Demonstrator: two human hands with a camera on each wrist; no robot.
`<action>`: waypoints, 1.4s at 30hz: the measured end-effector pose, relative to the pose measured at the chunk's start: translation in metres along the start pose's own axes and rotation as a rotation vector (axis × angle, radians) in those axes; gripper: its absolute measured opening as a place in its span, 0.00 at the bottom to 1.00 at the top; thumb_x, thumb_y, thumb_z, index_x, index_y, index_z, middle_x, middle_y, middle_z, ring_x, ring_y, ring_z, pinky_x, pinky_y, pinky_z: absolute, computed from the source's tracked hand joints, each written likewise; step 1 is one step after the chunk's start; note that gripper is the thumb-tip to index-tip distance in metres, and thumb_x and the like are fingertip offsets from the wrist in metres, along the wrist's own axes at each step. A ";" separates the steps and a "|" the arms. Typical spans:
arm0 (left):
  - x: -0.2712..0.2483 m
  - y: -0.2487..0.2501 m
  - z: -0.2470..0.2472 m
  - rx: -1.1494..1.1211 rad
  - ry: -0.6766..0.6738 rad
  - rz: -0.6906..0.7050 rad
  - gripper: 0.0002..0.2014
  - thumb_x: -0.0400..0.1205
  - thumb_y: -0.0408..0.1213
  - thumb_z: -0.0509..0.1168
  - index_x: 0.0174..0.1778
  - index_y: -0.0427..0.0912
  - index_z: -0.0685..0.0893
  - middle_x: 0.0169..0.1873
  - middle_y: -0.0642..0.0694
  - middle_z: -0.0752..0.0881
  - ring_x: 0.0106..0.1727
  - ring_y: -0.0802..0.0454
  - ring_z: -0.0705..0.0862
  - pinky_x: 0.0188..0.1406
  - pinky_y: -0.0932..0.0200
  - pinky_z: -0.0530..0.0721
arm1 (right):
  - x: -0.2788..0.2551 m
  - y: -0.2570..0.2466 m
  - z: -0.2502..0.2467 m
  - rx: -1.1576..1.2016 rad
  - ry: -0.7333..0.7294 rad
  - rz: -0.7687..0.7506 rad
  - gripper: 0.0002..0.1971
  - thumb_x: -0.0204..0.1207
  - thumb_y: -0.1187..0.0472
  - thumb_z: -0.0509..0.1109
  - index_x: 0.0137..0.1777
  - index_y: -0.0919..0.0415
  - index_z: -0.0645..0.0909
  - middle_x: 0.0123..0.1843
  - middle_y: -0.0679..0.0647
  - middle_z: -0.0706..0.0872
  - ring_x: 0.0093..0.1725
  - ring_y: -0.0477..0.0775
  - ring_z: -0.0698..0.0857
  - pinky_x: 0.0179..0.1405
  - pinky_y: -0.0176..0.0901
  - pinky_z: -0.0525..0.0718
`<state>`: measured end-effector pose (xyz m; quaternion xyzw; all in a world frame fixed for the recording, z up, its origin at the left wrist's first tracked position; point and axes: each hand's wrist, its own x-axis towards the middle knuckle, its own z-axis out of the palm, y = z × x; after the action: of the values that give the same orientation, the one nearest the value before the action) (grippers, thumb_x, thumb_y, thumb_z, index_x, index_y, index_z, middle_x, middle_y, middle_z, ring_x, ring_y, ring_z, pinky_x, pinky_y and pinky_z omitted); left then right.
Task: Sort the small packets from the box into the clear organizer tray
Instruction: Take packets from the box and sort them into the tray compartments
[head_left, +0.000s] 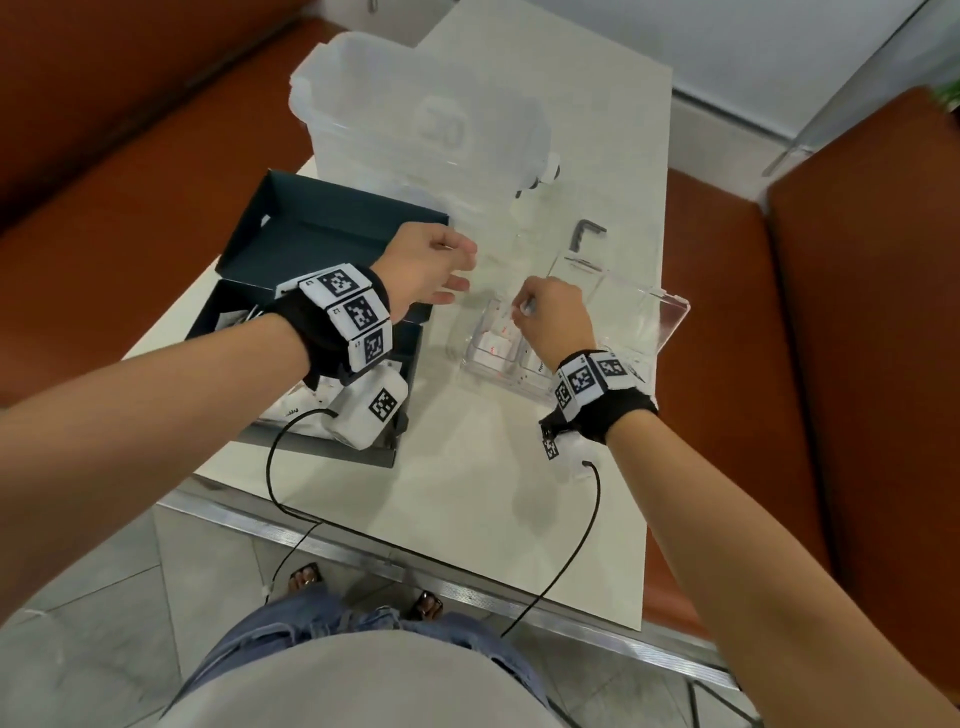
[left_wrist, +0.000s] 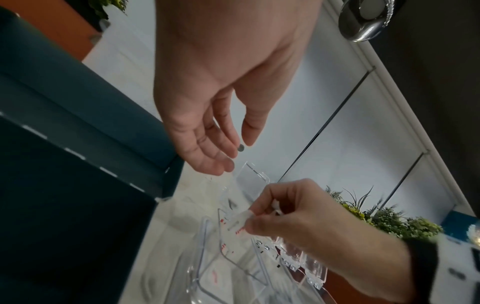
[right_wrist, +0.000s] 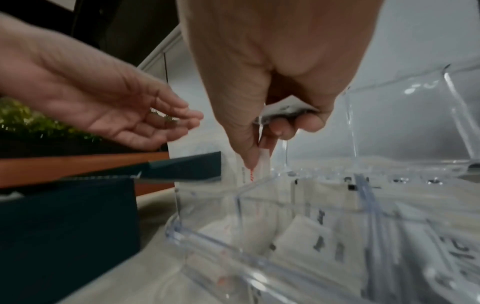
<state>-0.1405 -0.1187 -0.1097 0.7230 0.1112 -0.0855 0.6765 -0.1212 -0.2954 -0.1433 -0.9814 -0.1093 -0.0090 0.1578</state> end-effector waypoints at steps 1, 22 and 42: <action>0.000 0.000 -0.002 -0.006 -0.003 0.001 0.06 0.84 0.33 0.66 0.56 0.42 0.84 0.50 0.46 0.87 0.46 0.50 0.88 0.47 0.58 0.87 | 0.000 -0.001 0.004 -0.035 0.000 0.000 0.07 0.78 0.69 0.65 0.51 0.65 0.83 0.53 0.61 0.84 0.52 0.63 0.83 0.51 0.51 0.81; -0.008 -0.004 0.012 0.100 -0.228 -0.070 0.09 0.85 0.38 0.66 0.58 0.40 0.86 0.51 0.44 0.90 0.42 0.52 0.89 0.41 0.61 0.88 | -0.013 -0.008 -0.020 0.647 0.172 0.230 0.09 0.82 0.59 0.63 0.56 0.58 0.83 0.37 0.49 0.86 0.36 0.46 0.82 0.43 0.39 0.76; -0.025 0.019 0.098 -0.048 -0.319 -0.028 0.05 0.80 0.31 0.72 0.48 0.42 0.84 0.44 0.44 0.89 0.39 0.51 0.89 0.38 0.62 0.87 | -0.060 0.064 -0.082 1.033 0.172 0.305 0.11 0.79 0.59 0.71 0.60 0.56 0.83 0.48 0.54 0.90 0.42 0.47 0.88 0.41 0.38 0.86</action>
<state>-0.1565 -0.2191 -0.0915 0.6823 0.0148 -0.2060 0.7013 -0.1640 -0.3930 -0.0879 -0.7768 0.0572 -0.0113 0.6271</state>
